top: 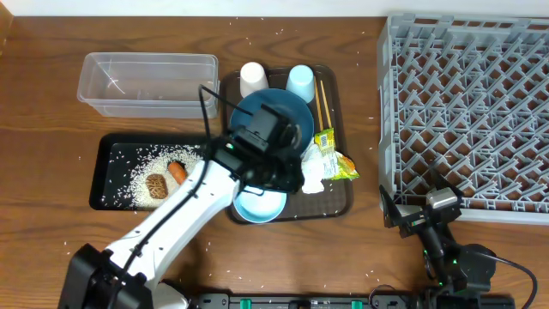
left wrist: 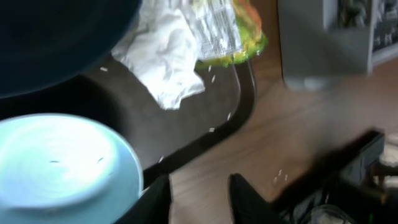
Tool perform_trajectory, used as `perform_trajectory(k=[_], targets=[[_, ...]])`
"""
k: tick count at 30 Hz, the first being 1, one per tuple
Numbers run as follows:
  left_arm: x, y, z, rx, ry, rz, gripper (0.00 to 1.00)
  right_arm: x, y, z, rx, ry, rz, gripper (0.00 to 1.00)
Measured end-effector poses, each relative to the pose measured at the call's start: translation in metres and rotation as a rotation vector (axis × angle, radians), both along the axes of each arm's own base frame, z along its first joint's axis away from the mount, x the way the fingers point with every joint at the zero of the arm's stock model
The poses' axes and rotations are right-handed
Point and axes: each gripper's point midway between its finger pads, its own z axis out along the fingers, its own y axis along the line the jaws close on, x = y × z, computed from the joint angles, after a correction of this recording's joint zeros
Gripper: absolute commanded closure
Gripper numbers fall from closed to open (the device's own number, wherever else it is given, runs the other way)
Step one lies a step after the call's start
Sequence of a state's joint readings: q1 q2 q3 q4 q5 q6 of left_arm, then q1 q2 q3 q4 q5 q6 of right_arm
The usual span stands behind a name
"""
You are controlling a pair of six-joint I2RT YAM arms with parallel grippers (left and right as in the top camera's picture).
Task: Sort waste into correct bins and load items into the dishwasher rack
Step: 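Move the left gripper back over the white tissue and yellow wrapper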
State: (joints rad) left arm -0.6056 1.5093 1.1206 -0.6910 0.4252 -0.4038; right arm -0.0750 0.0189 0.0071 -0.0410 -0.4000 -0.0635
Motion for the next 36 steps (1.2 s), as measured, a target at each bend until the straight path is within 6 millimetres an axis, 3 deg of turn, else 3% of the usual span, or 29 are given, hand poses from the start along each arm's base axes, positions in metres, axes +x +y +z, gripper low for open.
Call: perform_trajectory(k=[6, 11, 16, 24, 31, 36], targets=[[0.008, -0.025, 0.007, -0.016, -0.072, 0.075, 0.49, 0.000, 0.000, 0.000, 0.000, 0.000, 0.000, 0.01], [0.003, -0.045, 0.011, -0.015, -0.138, 0.064, 0.39, 0.000, 0.000, 0.000, 0.000, 0.000, 0.000, 0.01], [0.001, -0.050, 0.001, 0.032, -0.131, 0.161, 0.40, 0.000, 0.000, 0.000, 0.000, 0.000, 0.000, 0.01], [0.016, -0.059, -0.030, 0.007, 0.007, 0.451, 0.38, 0.000, 0.000, 0.000, 0.000, 0.000, 0.000, 0.01], [0.030, -0.086, -0.015, -0.148, 0.032, 0.541, 0.39, 0.000, 0.000, 0.000, 0.000, 0.000, 0.000, 0.01], [0.033, -0.087, -0.016, -0.138, -0.007, 0.581, 0.39, 0.000, 0.000, 0.000, 0.000, 0.000, 0.000, 0.01]])
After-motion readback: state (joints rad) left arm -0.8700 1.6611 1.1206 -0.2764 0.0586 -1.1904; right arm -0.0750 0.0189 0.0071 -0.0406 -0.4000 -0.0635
